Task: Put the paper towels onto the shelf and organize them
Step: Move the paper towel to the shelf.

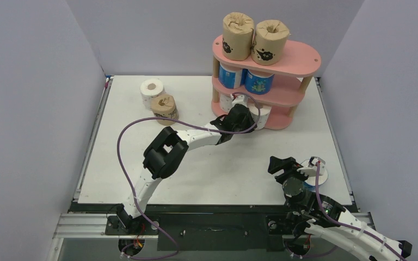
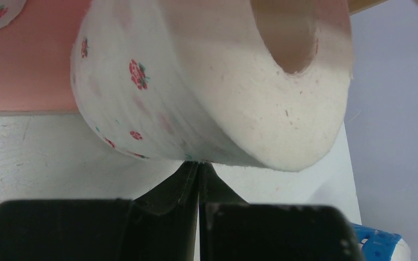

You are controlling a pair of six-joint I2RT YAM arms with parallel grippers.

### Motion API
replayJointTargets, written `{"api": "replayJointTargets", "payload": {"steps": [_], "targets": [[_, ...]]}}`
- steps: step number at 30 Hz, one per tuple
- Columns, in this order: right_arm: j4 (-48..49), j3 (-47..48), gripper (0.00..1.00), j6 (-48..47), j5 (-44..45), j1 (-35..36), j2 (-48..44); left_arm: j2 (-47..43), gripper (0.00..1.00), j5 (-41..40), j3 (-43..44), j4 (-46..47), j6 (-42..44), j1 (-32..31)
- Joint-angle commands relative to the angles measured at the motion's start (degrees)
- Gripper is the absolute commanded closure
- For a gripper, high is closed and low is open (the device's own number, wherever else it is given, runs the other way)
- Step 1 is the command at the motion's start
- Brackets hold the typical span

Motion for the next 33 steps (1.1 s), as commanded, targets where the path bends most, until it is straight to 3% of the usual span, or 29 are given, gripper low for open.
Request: {"api": "replayJointTargets", "payload": {"steps": [1,22,33], "targets": [[0.3,0.5,0.33,0.0,0.0,-0.2,0.6,-4.0,1.00,-2.1,0.6,2.5,-0.6,3.7],[0.8,1.0,0.33,-0.5,0.3,-0.2,2.0,-9.4,1.00,-1.1,-3.0,5.8,-1.4,5.3],[7.6,5.1,0.29,-6.4,4.6,-0.3,8.2,-24.6,0.94,-2.2,-18.9,9.4,-1.0,4.7]]}}
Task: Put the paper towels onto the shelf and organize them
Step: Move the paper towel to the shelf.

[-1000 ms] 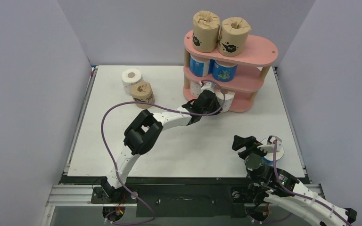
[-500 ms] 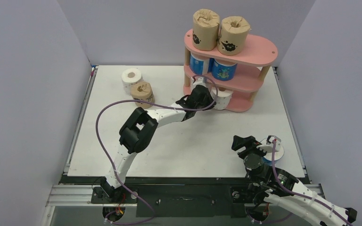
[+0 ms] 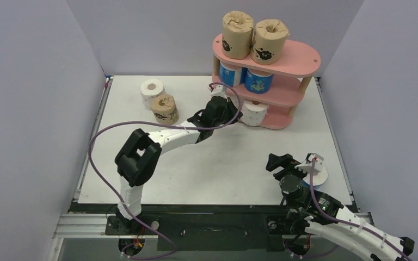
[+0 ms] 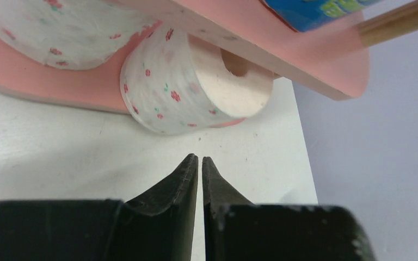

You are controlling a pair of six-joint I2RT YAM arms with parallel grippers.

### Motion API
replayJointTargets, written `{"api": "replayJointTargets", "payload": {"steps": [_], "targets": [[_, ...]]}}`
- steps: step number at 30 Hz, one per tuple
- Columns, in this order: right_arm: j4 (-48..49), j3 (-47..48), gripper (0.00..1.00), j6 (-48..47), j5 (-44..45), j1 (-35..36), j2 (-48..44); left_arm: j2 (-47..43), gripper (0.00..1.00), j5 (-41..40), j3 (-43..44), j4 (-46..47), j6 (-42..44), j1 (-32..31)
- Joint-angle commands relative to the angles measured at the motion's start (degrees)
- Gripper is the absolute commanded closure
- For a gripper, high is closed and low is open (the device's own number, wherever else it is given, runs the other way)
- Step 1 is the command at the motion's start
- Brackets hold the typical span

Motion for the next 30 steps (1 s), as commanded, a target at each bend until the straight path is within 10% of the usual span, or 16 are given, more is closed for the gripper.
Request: {"api": "replayJointTargets", "payload": {"steps": [1,7,13,20,25,30], "targets": [[6.7,4.5,0.29,-3.7,3.5,-0.4,5.2,-11.8,0.93,-2.4,-8.0,5.2,0.0,-0.3],[19.4,7.0,0.34,-9.5,-7.1,-9.0,16.5,-26.1,0.91,-8.4,-26.1,8.1,-4.0,-1.0],[39.0,2.7,0.40,-7.3,-41.4,-32.3,27.5,-40.2,0.91,-14.1,-40.5,5.7,-7.2,-3.2],[56.4,1.7,0.43,-7.6,-45.8,-37.7,39.4,-53.9,0.91,-18.1,-52.6,2.3,-10.2,-4.9],[61.0,3.7,0.74,-6.7,-47.3,-39.7,49.9,-62.0,0.91,-20.6,-56.4,-0.6,-10.9,-5.5],[69.3,5.6,0.84,-3.3,-47.8,-40.9,59.3,-67.1,0.91,-22.0,-58.7,-2.9,-10.9,-5.8]]}}
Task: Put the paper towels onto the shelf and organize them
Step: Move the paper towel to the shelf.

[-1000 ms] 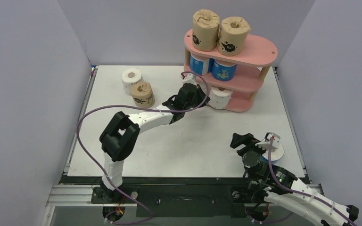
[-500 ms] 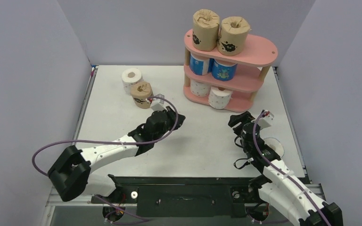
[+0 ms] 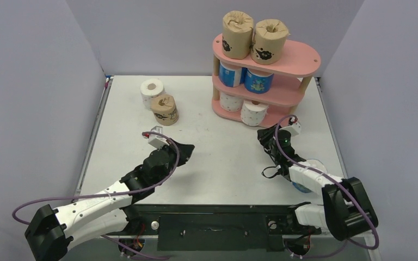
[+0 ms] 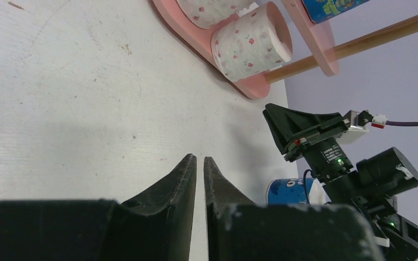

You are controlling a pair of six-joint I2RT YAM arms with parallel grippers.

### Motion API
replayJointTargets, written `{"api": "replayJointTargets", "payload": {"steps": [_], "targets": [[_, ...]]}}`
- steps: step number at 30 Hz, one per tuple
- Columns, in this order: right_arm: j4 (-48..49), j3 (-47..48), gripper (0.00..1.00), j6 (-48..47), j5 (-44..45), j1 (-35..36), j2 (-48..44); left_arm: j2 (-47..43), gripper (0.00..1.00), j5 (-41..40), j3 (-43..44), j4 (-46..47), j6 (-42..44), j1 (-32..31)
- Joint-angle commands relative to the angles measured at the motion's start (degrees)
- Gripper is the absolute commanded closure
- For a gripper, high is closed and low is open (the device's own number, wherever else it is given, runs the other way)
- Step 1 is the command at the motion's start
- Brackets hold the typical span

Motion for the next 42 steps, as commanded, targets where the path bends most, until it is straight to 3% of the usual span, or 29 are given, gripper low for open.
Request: {"api": "replayJointTargets", "payload": {"steps": [1,5,16,33,42], "targets": [[11.9,3.4,0.87,3.4,-1.8,-1.0,7.5,-3.7,0.91,-2.8,-1.6,-2.1,-0.5,-0.5],[15.7,5.8,0.93,4.7,-2.5,-1.3,13.7,-4.7,0.91,-3.1,-2.6,-2.9,-0.5,-0.6],[19.0,13.6,0.97,7.3,-2.2,-1.4,25.4,-4.6,0.91,-2.1,-2.3,-3.7,0.4,-0.6],[19.6,19.3,0.98,7.5,-1.4,-2.3,31.5,-2.9,0.91,-2.2,-1.8,-3.5,1.2,-0.6],[20.2,17.7,0.98,6.6,-2.7,-2.6,29.3,-2.1,0.91,-2.1,-1.4,-2.9,1.2,-0.6]]}}
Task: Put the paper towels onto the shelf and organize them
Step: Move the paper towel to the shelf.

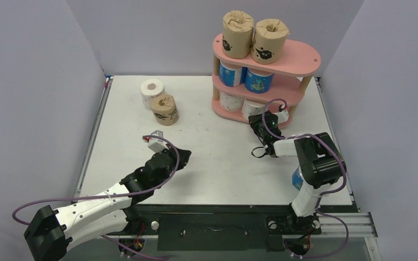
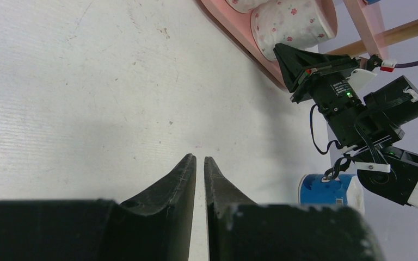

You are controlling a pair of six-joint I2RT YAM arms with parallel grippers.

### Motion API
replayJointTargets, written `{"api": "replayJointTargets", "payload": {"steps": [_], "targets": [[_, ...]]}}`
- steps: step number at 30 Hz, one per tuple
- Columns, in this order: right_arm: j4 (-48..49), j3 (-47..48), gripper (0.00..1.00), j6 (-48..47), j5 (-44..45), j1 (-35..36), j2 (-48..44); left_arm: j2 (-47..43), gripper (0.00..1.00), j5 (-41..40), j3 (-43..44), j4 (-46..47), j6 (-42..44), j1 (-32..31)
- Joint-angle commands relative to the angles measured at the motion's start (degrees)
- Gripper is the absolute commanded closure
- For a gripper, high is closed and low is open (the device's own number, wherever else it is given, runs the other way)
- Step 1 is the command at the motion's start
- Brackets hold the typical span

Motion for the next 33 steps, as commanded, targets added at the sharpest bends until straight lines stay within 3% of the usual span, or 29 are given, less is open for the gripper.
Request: {"api": "replayJointTargets", "payload": {"steps": [1,8,16,33], "targets": [[4.7,0.1,0.98,-1.5,-0.2,-0.7,-3.9,0.4,0.91,0.0,1.4,2.1,0.7,-0.3],[15.4,-9.6,1.00,2.8,-1.5,-2.4,-8.6,1.0,0.91,0.6,1.1,3.0,0.3,-0.3],[29.4,-10.8,1.00,12.4,-7.7,-4.9,-2.1,0.4,0.91,1.2,1.1,2.7,-0.2,-0.4],[30.1,-6.8,1.00,15.2,-8.0,-5.8,4.5,0.8,0.91,0.7,1.0,2.4,-0.4,-0.4]]}}
